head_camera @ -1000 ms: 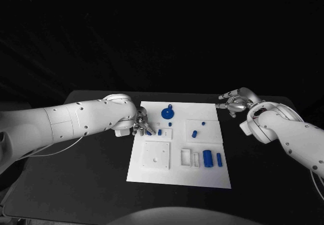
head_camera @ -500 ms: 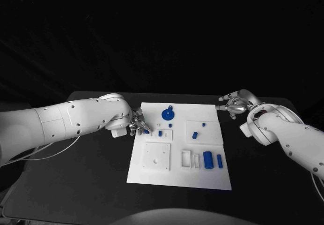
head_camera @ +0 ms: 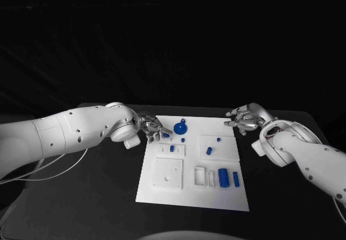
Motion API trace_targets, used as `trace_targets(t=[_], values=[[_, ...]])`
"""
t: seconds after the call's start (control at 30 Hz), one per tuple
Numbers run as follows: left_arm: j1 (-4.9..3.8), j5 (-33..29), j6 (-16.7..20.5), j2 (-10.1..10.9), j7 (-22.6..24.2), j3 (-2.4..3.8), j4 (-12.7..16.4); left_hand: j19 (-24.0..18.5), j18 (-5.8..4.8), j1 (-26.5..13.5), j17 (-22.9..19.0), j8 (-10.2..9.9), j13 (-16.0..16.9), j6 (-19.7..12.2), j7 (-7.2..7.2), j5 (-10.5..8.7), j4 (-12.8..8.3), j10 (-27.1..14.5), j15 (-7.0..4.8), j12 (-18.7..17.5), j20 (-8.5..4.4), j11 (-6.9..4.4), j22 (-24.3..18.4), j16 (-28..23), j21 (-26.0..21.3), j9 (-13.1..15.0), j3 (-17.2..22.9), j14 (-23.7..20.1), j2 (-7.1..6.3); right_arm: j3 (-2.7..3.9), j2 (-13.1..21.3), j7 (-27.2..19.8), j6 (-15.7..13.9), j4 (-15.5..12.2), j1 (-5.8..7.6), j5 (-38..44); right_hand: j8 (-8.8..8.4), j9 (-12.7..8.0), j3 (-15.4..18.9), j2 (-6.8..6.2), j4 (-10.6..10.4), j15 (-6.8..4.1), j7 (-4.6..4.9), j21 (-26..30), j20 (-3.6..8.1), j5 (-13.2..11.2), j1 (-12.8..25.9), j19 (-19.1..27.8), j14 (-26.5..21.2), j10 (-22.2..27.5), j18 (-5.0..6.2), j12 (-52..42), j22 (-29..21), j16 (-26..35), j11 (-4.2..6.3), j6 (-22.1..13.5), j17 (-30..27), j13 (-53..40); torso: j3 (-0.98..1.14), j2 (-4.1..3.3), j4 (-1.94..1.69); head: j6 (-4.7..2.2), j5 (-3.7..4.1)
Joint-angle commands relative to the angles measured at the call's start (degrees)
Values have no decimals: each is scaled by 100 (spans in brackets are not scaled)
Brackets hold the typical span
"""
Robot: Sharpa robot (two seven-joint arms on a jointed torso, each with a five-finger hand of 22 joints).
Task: Assemble the parts on the task board
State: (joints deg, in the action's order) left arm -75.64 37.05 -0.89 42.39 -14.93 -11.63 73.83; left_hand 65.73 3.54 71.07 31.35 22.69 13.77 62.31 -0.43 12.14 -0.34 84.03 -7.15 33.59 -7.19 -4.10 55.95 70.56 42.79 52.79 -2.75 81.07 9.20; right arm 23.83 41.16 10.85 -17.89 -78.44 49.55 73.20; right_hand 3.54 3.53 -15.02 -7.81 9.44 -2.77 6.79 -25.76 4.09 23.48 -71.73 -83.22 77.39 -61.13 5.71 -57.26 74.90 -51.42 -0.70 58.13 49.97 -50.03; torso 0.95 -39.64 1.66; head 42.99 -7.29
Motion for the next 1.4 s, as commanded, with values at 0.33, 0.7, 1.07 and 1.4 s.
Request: trace_targets(t=[0.33,0.7,1.07,1.4], values=[[-4,-1334,-219,60,2058,11,168,-8,-166,69,-1,-1,-1,-124,-75,-29,-592,276,-52,-50,-90,-28,5,-52,-10,17,532,-33,26,-50,-134,-924,190,-735,-100,312,0,8,663,272,363,-39,-19,-149,14,-175,-40,-23,7,-90,64,-92,287,-12,3,77,31,-102,6,-4,2,-304,63],[-1,-1106,-607,9,2341,13,165,-23,-196,127,36,-20,11,-131,-70,-11,-651,275,-64,-65,-120,-34,23,-33,1,5,544,-52,20,-94,-344,-1245,303,-1046,-116,239,1,9,1199,392,424,-30,-18,-185,1,-166,-104,-17,-1,-86,63,-103,292,-25,-9,50,44,-147,5,-2,-3,-403,190],[0,-759,-721,-36,2374,14,197,-26,-204,137,63,-31,19,-121,-70,12,-676,276,-70,-67,-131,-38,32,-22,8,-6,542,-51,10,-157,-424,-1328,423,-1124,-116,207,3,10,1373,437,428,-26,-17,-167,-3,-276,-175,-2,-10,-78,63,-107,289,-25,-14,47,46,-159,0,-1,-4,-429,210],[-1,-690,-761,-51,2378,14,212,-29,-213,133,69,-42,28,-109,-70,21,-690,275,-75,-69,-140,-38,41,-25,12,-15,536,-56,5,-229,-442,-1246,626,-1074,-115,322,2,10,1404,475,453,-21,-14,-141,-9,-506,-240,16,-19,-48,65,-98,284,-22,-21,43,44,-155,4,-1,0,-413,202]])
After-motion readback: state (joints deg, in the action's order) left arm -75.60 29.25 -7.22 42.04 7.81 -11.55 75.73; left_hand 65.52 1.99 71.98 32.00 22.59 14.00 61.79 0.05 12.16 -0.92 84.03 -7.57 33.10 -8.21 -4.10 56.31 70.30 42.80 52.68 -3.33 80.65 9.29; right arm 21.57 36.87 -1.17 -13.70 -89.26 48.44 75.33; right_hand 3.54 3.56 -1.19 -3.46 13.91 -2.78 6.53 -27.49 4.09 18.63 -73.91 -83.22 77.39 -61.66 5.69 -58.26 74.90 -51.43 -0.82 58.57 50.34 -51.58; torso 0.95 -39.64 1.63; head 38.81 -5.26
